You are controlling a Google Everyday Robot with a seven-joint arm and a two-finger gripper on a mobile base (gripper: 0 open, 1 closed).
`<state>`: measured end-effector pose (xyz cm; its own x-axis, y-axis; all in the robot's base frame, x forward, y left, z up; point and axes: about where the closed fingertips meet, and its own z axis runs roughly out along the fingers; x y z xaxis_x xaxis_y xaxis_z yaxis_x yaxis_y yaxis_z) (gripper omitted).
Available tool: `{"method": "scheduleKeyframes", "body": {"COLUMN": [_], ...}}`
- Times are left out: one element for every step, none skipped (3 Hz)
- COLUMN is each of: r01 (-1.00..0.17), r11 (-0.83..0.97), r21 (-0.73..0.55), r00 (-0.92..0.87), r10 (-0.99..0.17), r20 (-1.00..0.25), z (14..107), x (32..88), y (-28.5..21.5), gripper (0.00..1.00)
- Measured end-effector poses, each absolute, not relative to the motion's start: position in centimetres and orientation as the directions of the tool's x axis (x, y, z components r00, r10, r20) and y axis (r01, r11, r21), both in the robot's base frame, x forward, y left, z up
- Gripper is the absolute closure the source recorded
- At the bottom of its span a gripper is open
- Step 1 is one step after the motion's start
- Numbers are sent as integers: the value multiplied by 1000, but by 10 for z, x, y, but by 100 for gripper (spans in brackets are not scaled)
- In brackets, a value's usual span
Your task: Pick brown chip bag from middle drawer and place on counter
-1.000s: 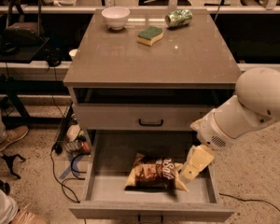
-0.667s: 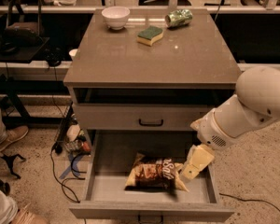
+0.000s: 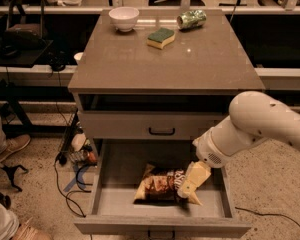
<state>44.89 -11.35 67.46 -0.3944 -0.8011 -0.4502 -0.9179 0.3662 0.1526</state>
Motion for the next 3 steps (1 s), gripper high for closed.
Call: {"method": "scheduleKeyframes", "body": {"r01": [-908, -890, -875], "r11": [403, 450, 480], "r21": [117, 74, 58], "r00": [-410, -432, -454], "r10": [-796, -781, -774], "r20": [-445, -452, -441], "z": [630, 583, 540], "x": [460, 480, 497], "y": [-94, -77, -69], "gripper": [0, 0, 0]}}
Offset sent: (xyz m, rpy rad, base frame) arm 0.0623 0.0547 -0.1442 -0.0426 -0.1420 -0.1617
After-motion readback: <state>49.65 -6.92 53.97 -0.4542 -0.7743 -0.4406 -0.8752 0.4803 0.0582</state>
